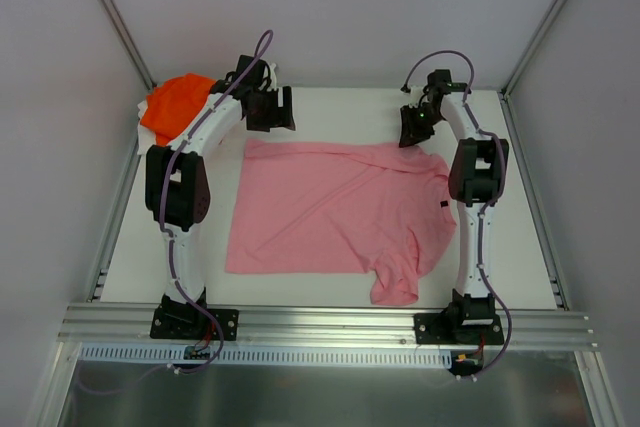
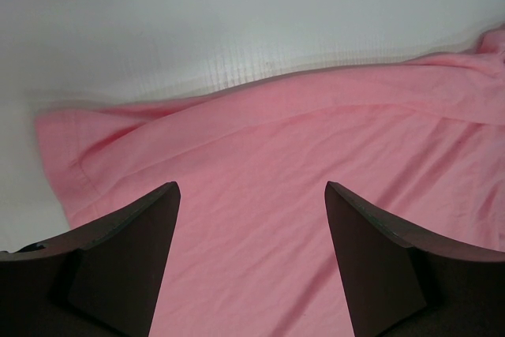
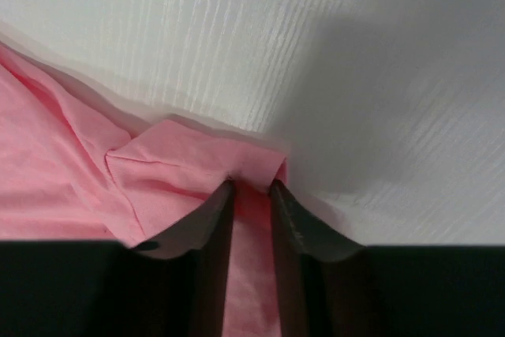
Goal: Fold and stack the t-shirts
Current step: Flatten out the tshirt
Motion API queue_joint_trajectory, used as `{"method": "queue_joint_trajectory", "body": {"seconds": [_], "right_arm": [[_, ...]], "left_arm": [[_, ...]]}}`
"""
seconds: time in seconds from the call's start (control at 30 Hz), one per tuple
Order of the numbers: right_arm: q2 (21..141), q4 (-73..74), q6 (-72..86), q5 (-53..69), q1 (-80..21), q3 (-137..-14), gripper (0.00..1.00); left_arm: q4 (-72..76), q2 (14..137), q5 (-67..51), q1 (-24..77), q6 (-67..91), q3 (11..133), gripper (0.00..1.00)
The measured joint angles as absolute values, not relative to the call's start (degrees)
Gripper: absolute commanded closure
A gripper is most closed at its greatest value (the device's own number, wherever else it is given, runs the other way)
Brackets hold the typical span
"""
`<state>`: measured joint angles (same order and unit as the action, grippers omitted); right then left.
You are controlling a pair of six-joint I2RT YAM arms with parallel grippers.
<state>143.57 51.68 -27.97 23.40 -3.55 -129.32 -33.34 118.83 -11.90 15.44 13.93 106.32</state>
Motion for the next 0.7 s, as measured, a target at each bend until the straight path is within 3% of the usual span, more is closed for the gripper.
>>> {"method": "queue_joint_trajectory", "body": {"seconds": [0.1, 0.7], "right_arm": [[144.3, 51.6, -28.0, 23.7, -3.7, -129.7, 0.99], [143.0, 46.1, -29.4, 18.9, -3.5, -130.9, 1.00]], "left_arm": [[-33.4, 118.8, -11.9, 15.4, 13.9, 106.4, 0.24], [-33.4, 118.8, -11.9, 15.4, 13.9, 106.7, 0.24]]}}
